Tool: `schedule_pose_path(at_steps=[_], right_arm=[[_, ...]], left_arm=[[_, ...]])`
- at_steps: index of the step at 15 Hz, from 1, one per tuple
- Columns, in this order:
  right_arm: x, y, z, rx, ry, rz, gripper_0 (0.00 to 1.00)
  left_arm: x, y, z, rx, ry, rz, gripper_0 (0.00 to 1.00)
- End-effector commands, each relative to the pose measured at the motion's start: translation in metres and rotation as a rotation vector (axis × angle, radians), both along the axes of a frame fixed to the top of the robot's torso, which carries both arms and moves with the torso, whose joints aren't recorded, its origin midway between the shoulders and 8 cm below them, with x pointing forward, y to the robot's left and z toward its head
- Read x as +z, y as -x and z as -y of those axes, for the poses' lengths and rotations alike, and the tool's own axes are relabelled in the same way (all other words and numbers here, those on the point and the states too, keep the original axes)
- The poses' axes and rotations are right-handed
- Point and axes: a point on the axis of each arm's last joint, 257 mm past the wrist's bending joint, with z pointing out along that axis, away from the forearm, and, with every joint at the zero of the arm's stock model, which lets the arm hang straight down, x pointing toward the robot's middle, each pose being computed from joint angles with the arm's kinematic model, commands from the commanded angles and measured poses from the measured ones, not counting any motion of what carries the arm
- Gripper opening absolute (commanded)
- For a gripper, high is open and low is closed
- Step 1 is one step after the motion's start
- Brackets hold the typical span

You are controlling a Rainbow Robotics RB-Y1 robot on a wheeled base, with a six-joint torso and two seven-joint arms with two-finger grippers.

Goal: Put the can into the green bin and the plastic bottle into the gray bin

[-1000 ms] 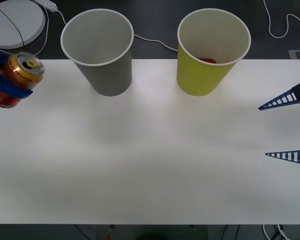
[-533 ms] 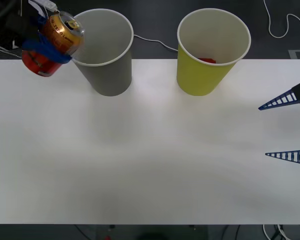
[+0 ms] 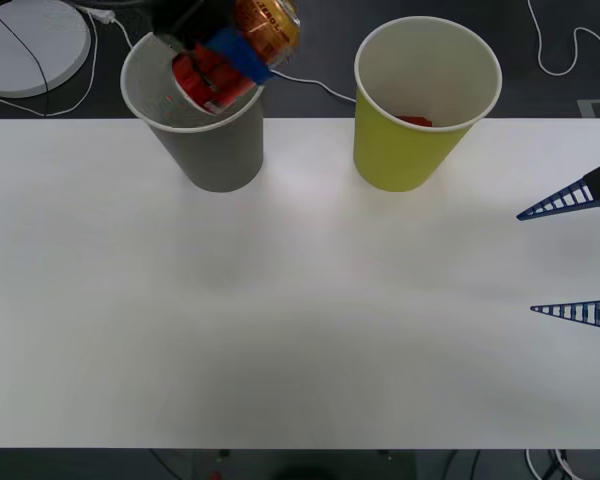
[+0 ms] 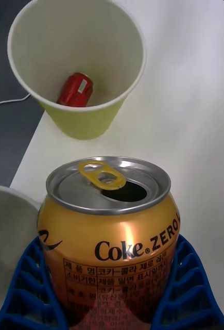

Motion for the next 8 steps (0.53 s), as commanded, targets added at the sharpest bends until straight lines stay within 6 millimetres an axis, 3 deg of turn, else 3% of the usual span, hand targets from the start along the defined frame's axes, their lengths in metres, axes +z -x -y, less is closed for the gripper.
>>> schedule_pose_path(at_steps=[1, 8], right_arm=[[0.000, 0.000, 0.000, 0.000, 0.000, 0.000, 1.00], [0.000, 0.000, 0.000, 0.000, 0.000, 0.000, 1.00]], left_arm=[[0.003, -0.013, 0.038, 0.014, -0.002, 0.006, 0.01], [0.015, -0.061, 0.129, 0.061, 0.164, 0.037, 0.01]])
